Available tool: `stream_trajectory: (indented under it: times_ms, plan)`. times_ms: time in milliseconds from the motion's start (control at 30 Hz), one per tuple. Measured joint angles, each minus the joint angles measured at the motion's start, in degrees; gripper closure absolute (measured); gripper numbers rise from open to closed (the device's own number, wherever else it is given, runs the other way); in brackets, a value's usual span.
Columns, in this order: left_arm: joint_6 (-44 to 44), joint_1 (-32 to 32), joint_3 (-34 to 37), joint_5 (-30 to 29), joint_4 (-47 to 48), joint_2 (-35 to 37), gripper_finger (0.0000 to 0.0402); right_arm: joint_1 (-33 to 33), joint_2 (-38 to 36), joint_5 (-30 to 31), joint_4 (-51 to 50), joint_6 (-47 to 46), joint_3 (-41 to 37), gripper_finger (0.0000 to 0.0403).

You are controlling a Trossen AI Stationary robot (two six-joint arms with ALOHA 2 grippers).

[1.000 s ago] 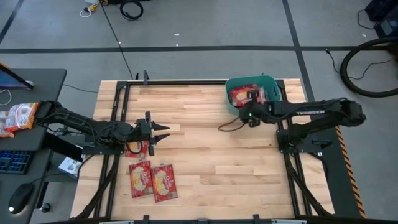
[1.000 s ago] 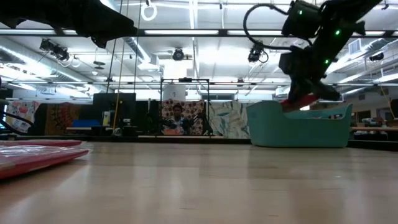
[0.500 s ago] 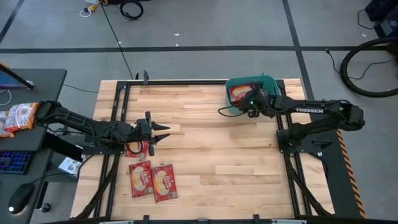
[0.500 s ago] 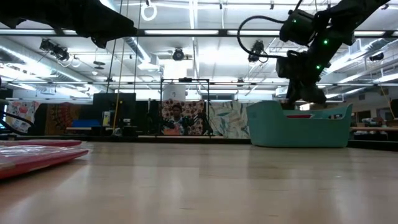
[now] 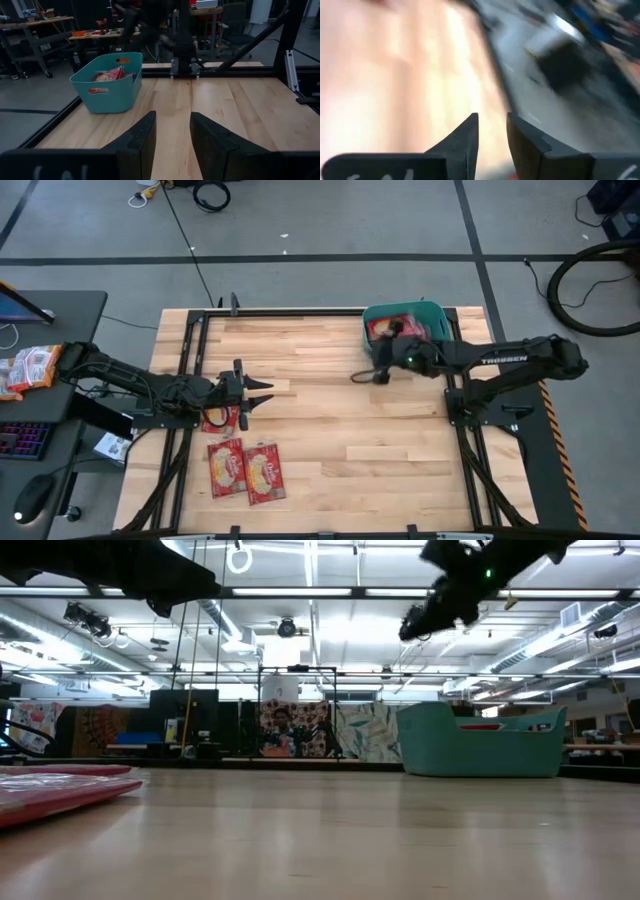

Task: Sort popcorn bags into baskets
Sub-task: Put the red popcorn bag into the green bin

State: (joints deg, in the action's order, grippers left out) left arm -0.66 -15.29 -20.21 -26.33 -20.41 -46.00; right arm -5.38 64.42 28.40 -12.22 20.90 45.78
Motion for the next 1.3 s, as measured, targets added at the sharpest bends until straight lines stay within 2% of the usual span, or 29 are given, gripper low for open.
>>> stream_trajectory:
  times_ms: [133,267,333,433,633,800,1000,1100,1300]
  plan:
    - [0.6,0.0,0.0,0.0,-1.0,0.0,0.0276,3.0,1.2,-16.4,6.6,-6.9,0.0,0.0297]
    - [3.3,0.0,0.0,0.0,-1.5,-0.1,0.0276,5.9,4.7,-24.5,9.8,-15.4,0.0,0.0297]
    - [6.8,0.0,0.0,0.0,-0.6,-0.7,0.0276,7.9,7.0,-24.9,9.9,-18.1,0.0,0.0297]
    - [15.6,0.0,0.0,0.8,6.6,-1.8,0.0276,11.0,10.4,-23.8,9.8,-19.5,0.0,0.0297]
    - [41.1,0.1,-0.8,5.6,30.5,-2.0,0.0276,16.0,16.9,-13.9,11.7,-18.6,0.0,0.0297]
    - [55.5,0.1,-4.1,6.9,50.3,-2.0,0.0276,17.7,21.1,-12.7,16.3,-16.2,0.0,0.0297]
    - [64.7,2.8,-5.5,9.3,66.0,-2.8,0.0276,18.3,22.7,-12.8,19.6,-13.7,0.0,0.0297]
    - [66.0,4.4,-5.5,12.0,68.6,-5.3,0.0276,18.4,22.3,-13.0,20.7,-13.6,0.0,0.0297]
    - [62.1,6.5,-5.5,13.8,64.8,-13.7,0.0276,19.1,21.6,-13.4,22.2,-13.6,0.0,0.0297]
